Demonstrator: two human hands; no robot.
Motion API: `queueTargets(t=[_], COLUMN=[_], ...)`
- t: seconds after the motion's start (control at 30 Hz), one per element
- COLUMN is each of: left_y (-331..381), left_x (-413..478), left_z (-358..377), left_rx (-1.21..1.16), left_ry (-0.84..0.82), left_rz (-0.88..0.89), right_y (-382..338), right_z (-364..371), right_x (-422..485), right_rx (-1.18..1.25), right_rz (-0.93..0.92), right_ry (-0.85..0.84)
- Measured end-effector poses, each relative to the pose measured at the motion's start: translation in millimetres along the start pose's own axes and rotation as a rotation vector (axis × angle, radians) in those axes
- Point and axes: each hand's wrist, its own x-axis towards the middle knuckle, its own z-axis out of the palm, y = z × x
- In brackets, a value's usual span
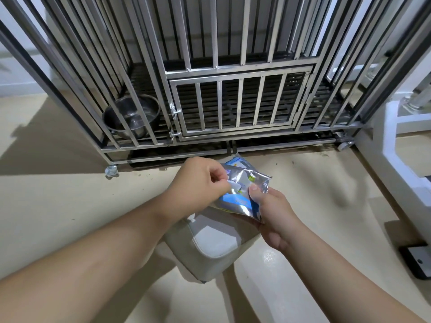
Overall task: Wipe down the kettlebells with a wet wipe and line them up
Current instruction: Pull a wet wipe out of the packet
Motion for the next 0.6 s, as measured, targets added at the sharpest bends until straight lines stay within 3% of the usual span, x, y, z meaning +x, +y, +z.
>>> queueTargets(t=[0.33, 0.4, 0.53, 0.6], left_y=[-10.5, -14.7, -16.8, -16.3], left_x=[-1.1, -1.4, 0.5, 1.2], left_z=[-5.8, -3.7, -1.2, 1.3], left_rx=[-0.280, -0.151, 0.197, 0.375], left_ry=[0.046, 0.047, -0.001, -0.017], left_rz=[-0.186, -0.076, 0.388, 0.519], right_y=[-4.1, -4.7, -7.8, -8.7], right_z=[7.1, 11.2, 15.6, 15.2], right_x=[-4.1, -7.1, -9.7, -10.3], right_rx=[0.088, 0.075, 0.048, 0.029], right_rz=[0.050, 0.033, -0.009, -0.011], right_ry=[-0.090, -0.071, -0.040, -0.035])
